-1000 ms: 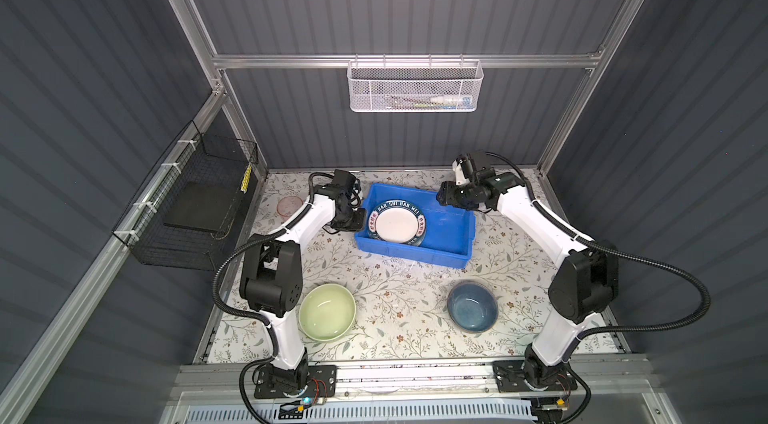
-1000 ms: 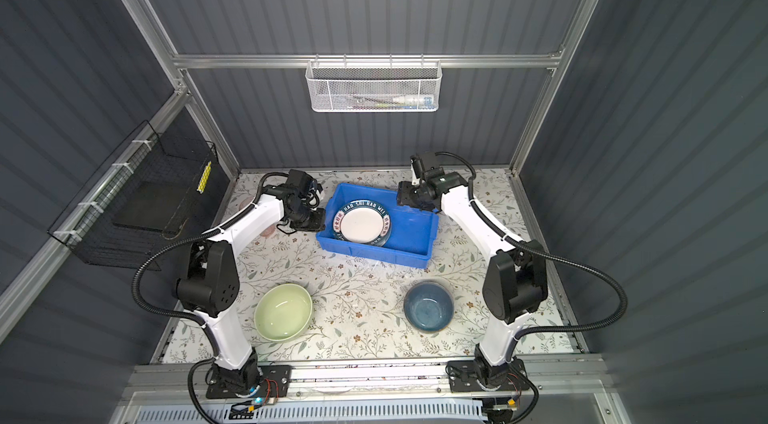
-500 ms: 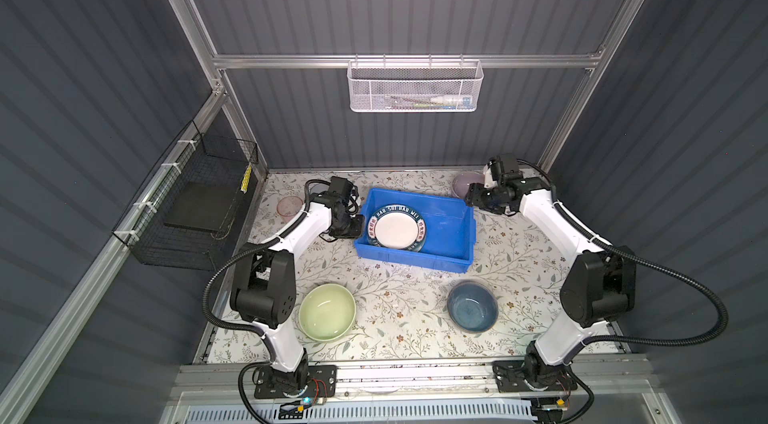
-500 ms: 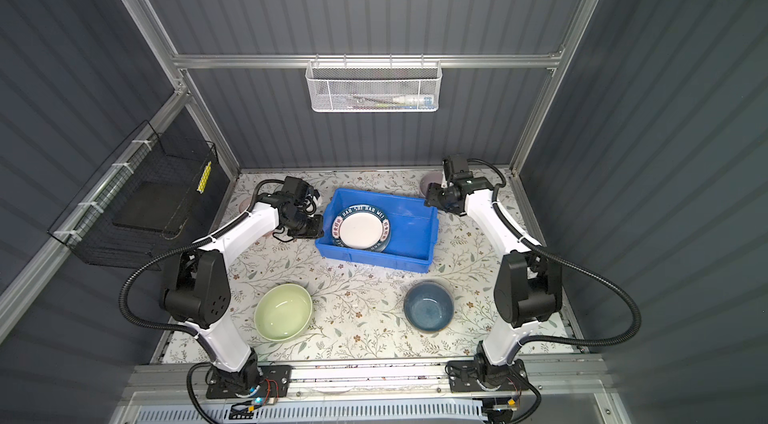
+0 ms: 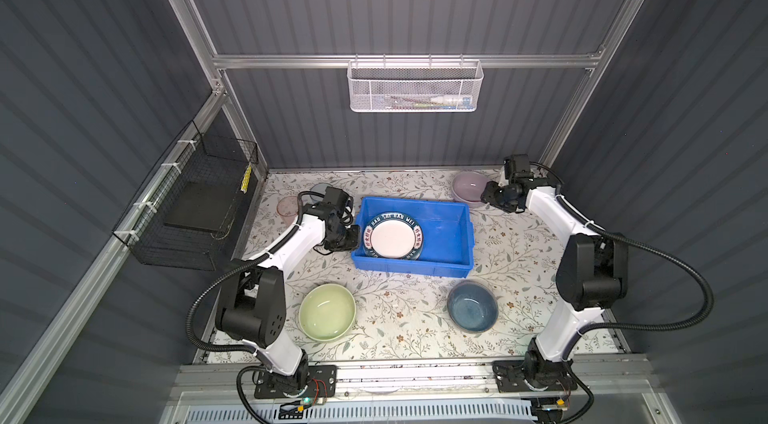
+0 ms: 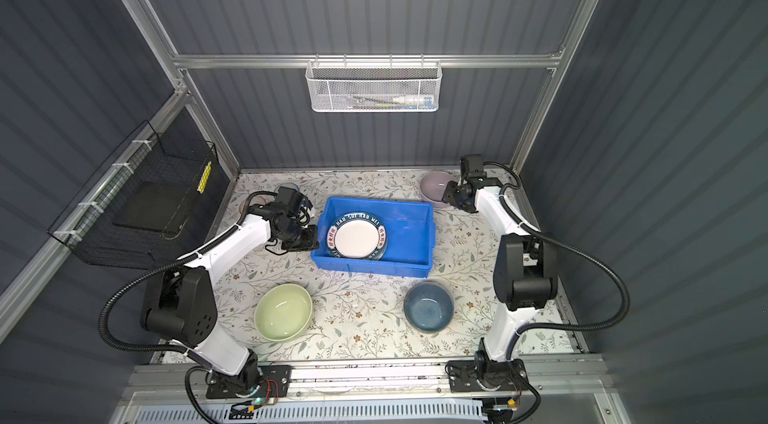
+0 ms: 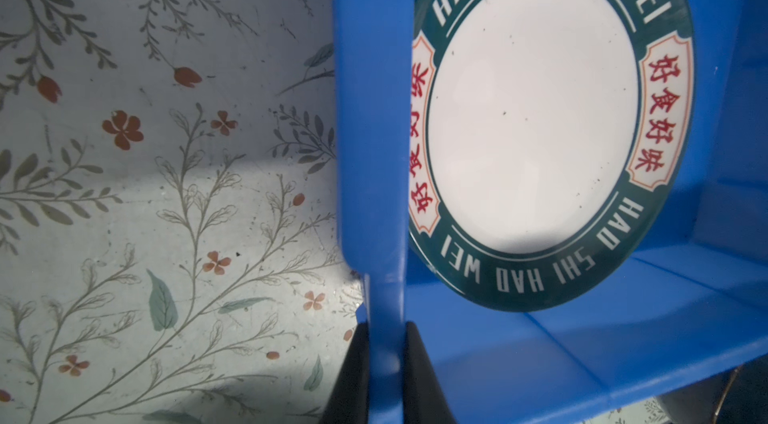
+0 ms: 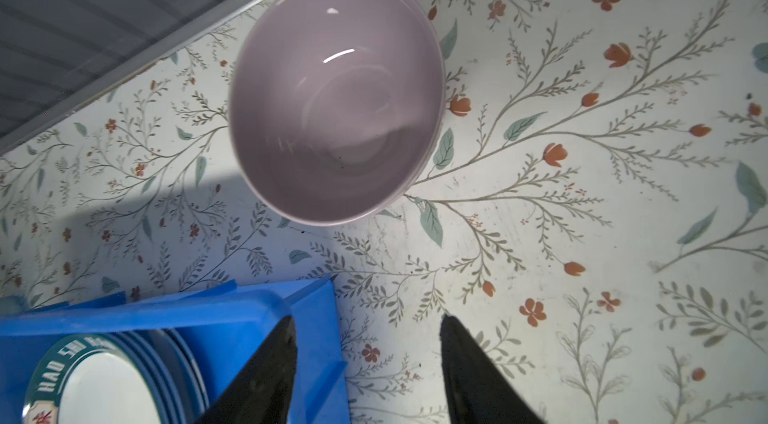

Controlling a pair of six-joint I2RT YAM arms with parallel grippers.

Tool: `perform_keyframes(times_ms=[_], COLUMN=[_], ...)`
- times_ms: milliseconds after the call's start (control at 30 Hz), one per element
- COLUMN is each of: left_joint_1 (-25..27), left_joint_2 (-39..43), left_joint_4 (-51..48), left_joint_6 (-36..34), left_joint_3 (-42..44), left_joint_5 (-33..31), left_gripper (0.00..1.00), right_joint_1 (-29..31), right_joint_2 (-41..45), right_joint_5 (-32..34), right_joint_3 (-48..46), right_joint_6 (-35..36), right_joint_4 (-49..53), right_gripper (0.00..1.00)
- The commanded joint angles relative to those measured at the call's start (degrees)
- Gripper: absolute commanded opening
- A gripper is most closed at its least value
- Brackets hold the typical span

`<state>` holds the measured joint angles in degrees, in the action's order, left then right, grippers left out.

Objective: Place the mixed dishes into the plastic bin
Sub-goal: 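Close the right gripper on the lilac bowl rim while the left waits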

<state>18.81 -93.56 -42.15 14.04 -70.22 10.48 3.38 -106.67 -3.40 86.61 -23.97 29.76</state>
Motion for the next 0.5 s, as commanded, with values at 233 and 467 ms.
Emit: perform_keyframes(times_ms=[233, 467], left_joint_1=[0.4, 0.4], left_joint_2=[5.0, 5.2], left_joint_4=[-2.8, -2.0], left_joint_6=[1.7, 2.2], left_joint_3=[3.1, 3.8], left_joint_5=[4.1, 5.7], left_gripper=[0.13, 0.17], right_joint_1=[-2.5, -2.8], right_joint_2=[-6.9, -12.6], right_joint_5=[0.8, 0.4], right_joint_3=[7.8, 12.7], right_joint_6=[0.6, 0.9], right_joint_4=[-1.2, -0.4], right_gripper=[0.55, 0.52])
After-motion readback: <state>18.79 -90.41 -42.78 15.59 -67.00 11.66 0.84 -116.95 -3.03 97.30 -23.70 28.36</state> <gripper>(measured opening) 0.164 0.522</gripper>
